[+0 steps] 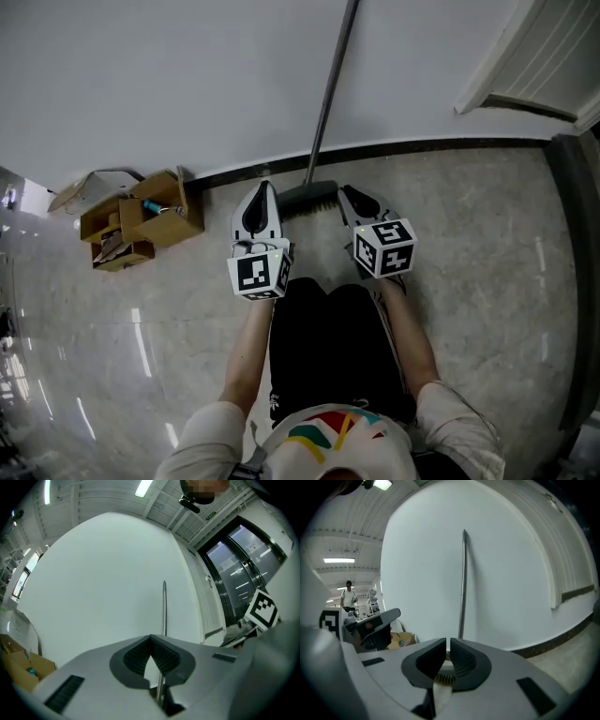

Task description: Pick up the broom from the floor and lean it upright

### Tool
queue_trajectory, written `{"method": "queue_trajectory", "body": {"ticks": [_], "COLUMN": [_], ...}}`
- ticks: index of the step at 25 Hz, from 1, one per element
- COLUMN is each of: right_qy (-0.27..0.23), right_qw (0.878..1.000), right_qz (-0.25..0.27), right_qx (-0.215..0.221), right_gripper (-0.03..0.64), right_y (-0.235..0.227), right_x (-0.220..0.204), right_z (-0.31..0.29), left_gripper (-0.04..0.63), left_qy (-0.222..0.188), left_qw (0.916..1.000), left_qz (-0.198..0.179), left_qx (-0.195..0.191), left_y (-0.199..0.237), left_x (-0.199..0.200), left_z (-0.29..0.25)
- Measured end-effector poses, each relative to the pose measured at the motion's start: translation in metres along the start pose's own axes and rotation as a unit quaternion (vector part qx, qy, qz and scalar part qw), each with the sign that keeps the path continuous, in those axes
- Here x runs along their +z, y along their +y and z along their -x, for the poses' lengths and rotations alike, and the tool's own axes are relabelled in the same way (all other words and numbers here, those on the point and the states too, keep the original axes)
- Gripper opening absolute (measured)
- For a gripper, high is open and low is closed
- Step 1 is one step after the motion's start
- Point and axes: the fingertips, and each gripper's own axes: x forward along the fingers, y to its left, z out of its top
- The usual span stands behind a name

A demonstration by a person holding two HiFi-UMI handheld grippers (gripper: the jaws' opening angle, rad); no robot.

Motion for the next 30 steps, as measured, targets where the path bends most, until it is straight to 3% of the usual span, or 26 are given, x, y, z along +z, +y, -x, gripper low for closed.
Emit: {"method": "queue_trajectory", "body": {"ticks": [3, 6, 8, 11, 18, 21, 25, 30], "right_qy": [0.054, 0.11, 0.123, 0.12, 0.135, 0.128, 0.108, 0.105], "right_qw": [0.998, 0.994, 0.991, 0.99, 0.991, 0.992, 0.994, 0.994], "right_qz": [-0.015, 0.014, 0.056, 0.07, -0.003, -0.008, -0.002, 0.001], "right_qx": [0.02, 0.022, 0.006, -0.017, -0.008, -0.003, -0.011, -0.025], "right_gripper": [0.014, 0.014, 0.014, 0.014, 0.014, 0.014, 0.014, 0.014], "right_y": [0.005, 0.011, 0.01, 0.011, 0.061, 0.087, 0.111, 0.128], "right_x": [-0.034, -0.028, 0.005, 0.082, 0.31, 0.392, 0.44, 0.438], "right_z": [-0.005, 0.01, 0.031, 0.08, 0.219, 0.277, 0.335, 0.365], "left_gripper": [0.046, 0.045, 0.046, 0.045, 0.046, 0.045, 0.046, 0.045], "left_qy": [0.03, 0.04, 0.04, 0.063, 0.088, 0.09, 0.074, 0.081], "left_qw": [0.9994, 0.9983, 0.9981, 0.9971, 0.9959, 0.9957, 0.9972, 0.9967], "left_qz": [0.01, 0.01, -0.007, -0.028, -0.01, -0.009, -0.01, -0.005], "left_qx": [0.016, 0.042, 0.046, 0.034, 0.02, 0.018, 0.006, -0.009], "left_y": [0.004, 0.005, -0.001, -0.017, -0.071, -0.094, -0.117, -0.129], "left_x": [-0.021, 0.009, 0.05, 0.128, 0.403, 0.499, 0.565, 0.576], "left_z": [0.009, 0.01, 0.004, 0.003, -0.014, -0.01, 0.013, 0.047]}}
